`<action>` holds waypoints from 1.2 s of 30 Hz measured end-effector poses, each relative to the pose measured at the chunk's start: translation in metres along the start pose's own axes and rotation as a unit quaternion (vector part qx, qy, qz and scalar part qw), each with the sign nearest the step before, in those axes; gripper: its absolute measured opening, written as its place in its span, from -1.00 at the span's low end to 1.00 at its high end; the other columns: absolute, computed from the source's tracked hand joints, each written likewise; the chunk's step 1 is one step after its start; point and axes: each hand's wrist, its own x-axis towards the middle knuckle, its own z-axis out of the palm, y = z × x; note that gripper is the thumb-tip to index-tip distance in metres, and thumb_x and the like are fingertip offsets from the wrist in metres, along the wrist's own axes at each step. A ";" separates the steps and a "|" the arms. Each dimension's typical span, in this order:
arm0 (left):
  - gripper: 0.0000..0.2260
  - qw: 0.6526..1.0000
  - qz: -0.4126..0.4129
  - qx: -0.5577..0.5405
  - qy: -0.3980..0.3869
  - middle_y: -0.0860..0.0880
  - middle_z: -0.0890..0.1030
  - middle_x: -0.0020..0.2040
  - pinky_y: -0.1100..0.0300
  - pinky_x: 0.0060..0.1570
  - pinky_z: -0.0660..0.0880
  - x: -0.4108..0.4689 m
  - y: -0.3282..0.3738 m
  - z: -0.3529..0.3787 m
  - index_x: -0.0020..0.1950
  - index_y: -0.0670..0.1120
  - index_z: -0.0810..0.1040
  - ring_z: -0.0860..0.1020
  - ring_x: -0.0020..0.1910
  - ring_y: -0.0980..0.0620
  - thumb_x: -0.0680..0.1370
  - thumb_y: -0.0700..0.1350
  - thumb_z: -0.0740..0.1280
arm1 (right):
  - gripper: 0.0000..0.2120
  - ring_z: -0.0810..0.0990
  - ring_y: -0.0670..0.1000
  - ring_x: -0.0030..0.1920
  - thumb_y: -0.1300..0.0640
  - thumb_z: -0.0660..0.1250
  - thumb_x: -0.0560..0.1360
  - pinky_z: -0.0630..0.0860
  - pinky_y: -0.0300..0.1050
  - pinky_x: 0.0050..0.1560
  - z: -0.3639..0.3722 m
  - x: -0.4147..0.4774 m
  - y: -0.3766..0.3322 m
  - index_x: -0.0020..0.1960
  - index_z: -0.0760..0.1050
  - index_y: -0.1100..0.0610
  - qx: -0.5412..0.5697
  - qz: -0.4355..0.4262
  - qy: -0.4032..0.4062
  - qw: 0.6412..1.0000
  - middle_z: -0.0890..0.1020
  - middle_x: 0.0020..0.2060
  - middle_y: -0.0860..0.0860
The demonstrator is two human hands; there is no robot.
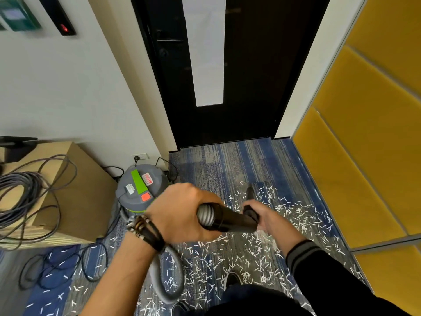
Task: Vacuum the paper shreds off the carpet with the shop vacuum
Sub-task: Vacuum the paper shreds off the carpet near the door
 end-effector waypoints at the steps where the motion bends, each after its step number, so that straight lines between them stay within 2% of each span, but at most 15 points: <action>1: -0.60 1.000 0.002 0.000 0.008 0.21 0.69 -0.13 0.21 -0.12 0.58 0.000 -0.003 -0.006 0.14 0.22 0.63 0.64 -0.17 0.21 0.38 0.35 0.41 | -0.86 0.52 0.02 -0.40 0.17 0.30 0.58 0.57 -0.19 -0.44 0.003 -0.001 -0.006 -0.04 0.38 0.22 0.030 -0.004 -0.020 0.999 0.52 -0.36 0.10; 3: -0.62 1.000 0.004 0.006 0.016 0.24 0.67 -0.14 0.25 -0.15 0.55 0.002 -0.008 -0.013 0.14 0.26 0.62 0.62 -0.18 0.22 0.38 0.34 0.41 | -0.74 0.57 0.05 -0.30 0.11 0.37 0.56 0.63 -0.09 -0.27 0.010 0.005 -0.013 0.09 0.39 0.27 0.150 -0.008 -0.059 0.987 0.56 -0.26 0.14; 5: -0.63 1.000 -0.007 -0.003 0.020 0.24 0.65 -0.19 0.27 -0.19 0.51 0.006 -0.010 -0.013 0.13 0.27 0.62 0.60 -0.22 0.21 0.38 0.35 0.38 | -0.62 0.62 0.15 -0.09 0.10 0.39 0.54 0.60 0.08 0.06 0.015 0.010 -0.015 0.22 0.39 0.30 0.292 -0.013 -0.097 0.951 0.58 -0.08 0.24; 7: -0.63 1.000 -0.017 -0.001 0.016 0.22 0.65 -0.22 0.24 -0.21 0.53 0.014 -0.013 -0.006 0.09 0.24 0.64 0.60 -0.24 0.19 0.37 0.36 0.37 | -0.58 0.65 0.20 0.04 0.12 0.33 0.56 0.56 0.13 0.18 0.024 0.006 -0.013 0.30 0.35 0.36 0.341 -0.027 -0.108 0.933 0.60 0.03 0.27; 9: -0.64 1.000 -0.022 0.011 0.001 0.19 0.66 -0.21 0.19 -0.21 0.55 0.023 -0.015 0.000 0.06 0.20 0.65 0.61 -0.24 0.18 0.37 0.34 0.41 | -0.76 0.70 0.06 -0.23 0.21 0.26 0.55 0.64 -0.09 -0.07 0.030 0.005 -0.008 0.15 0.40 0.34 0.340 -0.046 -0.119 0.932 0.66 -0.23 0.17; 11: -0.64 0.999 -0.020 0.018 -0.024 0.19 0.67 -0.18 0.18 -0.16 0.58 0.031 -0.018 0.004 0.07 0.18 0.66 0.62 -0.20 0.18 0.37 0.31 0.46 | -0.91 0.57 -0.02 -0.47 0.22 0.29 0.49 0.55 -0.20 -0.27 0.033 0.015 0.004 -0.10 0.38 0.20 0.294 -0.027 -0.098 0.951 0.55 -0.46 0.04; 15: -0.65 0.998 -0.003 -0.008 -0.058 0.19 0.68 -0.17 0.15 -0.12 0.60 0.038 -0.017 0.013 0.07 0.17 0.66 0.62 -0.19 0.20 0.37 0.28 0.49 | -0.81 0.51 0.01 -0.51 0.12 0.24 0.59 0.52 -0.23 -0.39 0.018 0.033 0.014 -0.11 0.32 0.20 0.256 0.006 -0.017 0.967 0.49 -0.46 0.08; 19: -0.61 0.998 0.006 -0.041 -0.054 0.22 0.68 -0.17 0.19 -0.12 0.60 0.043 -0.015 0.009 0.09 0.20 0.67 0.63 -0.19 0.23 0.34 0.32 0.48 | -0.80 0.50 0.00 -0.51 0.10 0.22 0.61 0.49 -0.20 -0.30 0.003 0.021 0.008 -0.12 0.35 0.20 0.215 0.011 -0.004 0.976 0.49 -0.47 0.07; 23: -0.64 0.996 0.025 -0.037 -0.077 0.20 0.66 -0.19 0.17 -0.12 0.60 0.039 -0.006 0.006 0.06 0.17 0.66 0.62 -0.20 0.21 0.36 0.30 0.50 | -0.81 0.51 0.01 -0.55 0.07 0.19 0.63 0.51 -0.28 -0.43 -0.014 0.015 0.014 -0.07 0.34 0.19 0.133 0.008 0.026 0.991 0.51 -0.51 0.08; 27: -0.63 0.997 0.041 -0.043 -0.058 0.17 0.66 -0.20 0.13 -0.13 0.60 0.039 0.006 0.008 0.06 0.14 0.65 0.62 -0.22 0.17 0.37 0.31 0.46 | -0.81 0.55 0.07 -0.45 0.05 0.24 0.61 0.60 -0.11 -0.43 -0.035 0.004 0.015 -0.06 0.39 0.17 0.111 0.038 0.023 0.993 0.53 -0.40 0.11; 29: -0.62 0.996 0.046 -0.053 -0.045 0.18 0.67 -0.19 0.14 -0.13 0.60 0.041 0.005 0.006 0.07 0.15 0.67 0.62 -0.22 0.18 0.38 0.32 0.45 | -0.77 0.58 0.13 -0.27 0.03 0.31 0.58 0.66 0.05 -0.17 -0.048 0.005 0.015 0.01 0.41 0.20 0.168 0.039 -0.005 0.985 0.56 -0.27 0.16; 31: -0.65 0.996 0.046 -0.068 -0.036 0.19 0.67 -0.19 0.16 -0.15 0.60 0.043 0.003 0.004 0.08 0.16 0.67 0.62 -0.21 0.18 0.39 0.31 0.47 | -0.70 0.61 0.17 -0.10 0.08 0.38 0.54 0.54 0.16 0.20 -0.049 0.007 0.015 0.14 0.41 0.25 0.260 0.022 -0.035 0.965 0.61 -0.13 0.22; 33: -0.65 0.997 0.047 -0.060 -0.029 0.19 0.67 -0.19 0.17 -0.15 0.58 0.043 -0.001 0.004 0.07 0.16 0.67 0.62 -0.21 0.18 0.40 0.31 0.47 | -0.75 0.61 0.11 -0.07 0.19 0.38 0.51 0.43 0.04 0.35 -0.040 0.014 0.019 0.13 0.42 0.25 0.354 -0.001 -0.053 0.934 0.63 -0.15 0.19; 34: -0.65 0.997 0.045 -0.056 -0.029 0.20 0.67 -0.18 0.21 -0.15 0.57 0.043 -0.003 0.004 0.08 0.17 0.67 0.61 -0.20 0.20 0.39 0.31 0.48 | -0.79 0.60 0.06 -0.15 0.23 0.38 0.47 0.47 -0.05 0.29 -0.033 0.018 0.022 0.05 0.43 0.23 0.383 -0.008 -0.065 0.922 0.61 -0.23 0.13; 36: -0.66 0.996 0.042 -0.066 -0.041 0.22 0.66 -0.19 0.28 -0.15 0.54 0.044 -0.007 0.004 0.09 0.18 0.67 0.60 -0.21 0.23 0.40 0.30 0.49 | -0.86 0.55 0.01 -0.34 0.24 0.39 0.44 0.60 -0.10 -0.06 -0.026 0.025 0.025 -0.10 0.42 0.16 0.391 -0.014 -0.072 0.917 0.53 -0.37 0.04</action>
